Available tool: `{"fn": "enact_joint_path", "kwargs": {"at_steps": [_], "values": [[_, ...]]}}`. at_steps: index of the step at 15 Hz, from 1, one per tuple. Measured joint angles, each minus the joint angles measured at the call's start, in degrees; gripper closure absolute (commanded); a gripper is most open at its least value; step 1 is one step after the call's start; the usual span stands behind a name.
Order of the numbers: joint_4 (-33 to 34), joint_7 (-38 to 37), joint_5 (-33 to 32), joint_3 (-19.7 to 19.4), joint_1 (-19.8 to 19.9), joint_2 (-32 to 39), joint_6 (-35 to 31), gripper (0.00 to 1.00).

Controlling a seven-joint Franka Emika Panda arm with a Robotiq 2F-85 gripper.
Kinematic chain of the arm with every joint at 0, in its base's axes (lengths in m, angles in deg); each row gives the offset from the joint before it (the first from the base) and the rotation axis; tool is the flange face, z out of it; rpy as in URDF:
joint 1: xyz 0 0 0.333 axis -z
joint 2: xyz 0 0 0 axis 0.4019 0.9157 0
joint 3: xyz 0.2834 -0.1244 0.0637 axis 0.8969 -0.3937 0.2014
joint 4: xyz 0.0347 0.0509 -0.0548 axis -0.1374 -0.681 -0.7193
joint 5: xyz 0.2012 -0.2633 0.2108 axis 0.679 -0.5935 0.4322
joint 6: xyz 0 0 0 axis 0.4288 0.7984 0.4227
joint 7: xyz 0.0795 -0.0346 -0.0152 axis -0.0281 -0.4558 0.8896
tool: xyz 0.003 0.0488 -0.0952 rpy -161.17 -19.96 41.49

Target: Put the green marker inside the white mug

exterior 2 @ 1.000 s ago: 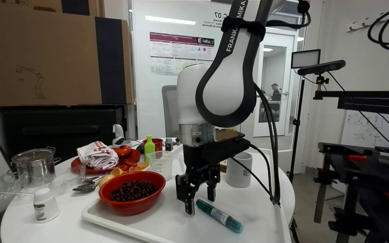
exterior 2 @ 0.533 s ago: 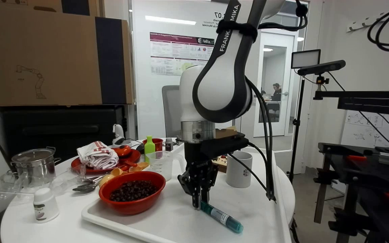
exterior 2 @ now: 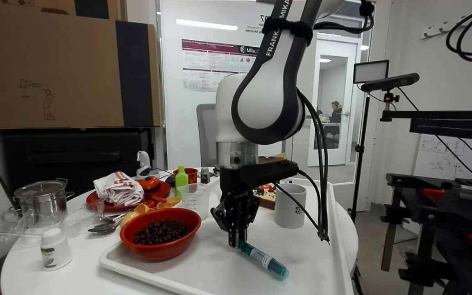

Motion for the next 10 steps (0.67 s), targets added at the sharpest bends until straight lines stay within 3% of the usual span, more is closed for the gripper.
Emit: {"fn": "enact_joint_path", "kwargs": {"at_steps": [4, 6, 10], "values": [[-2.42, -1.01, 1.0, -0.53, -1.18, -5.83, -2.57, 0.95], [-5.23, -3.01, 1.03, -2.66, -3.05, -10.01, -5.5, 0.95], [-12.59, -9.61, 0.92, -13.74, -11.63, -17.47, -13.08, 0.95]]}}
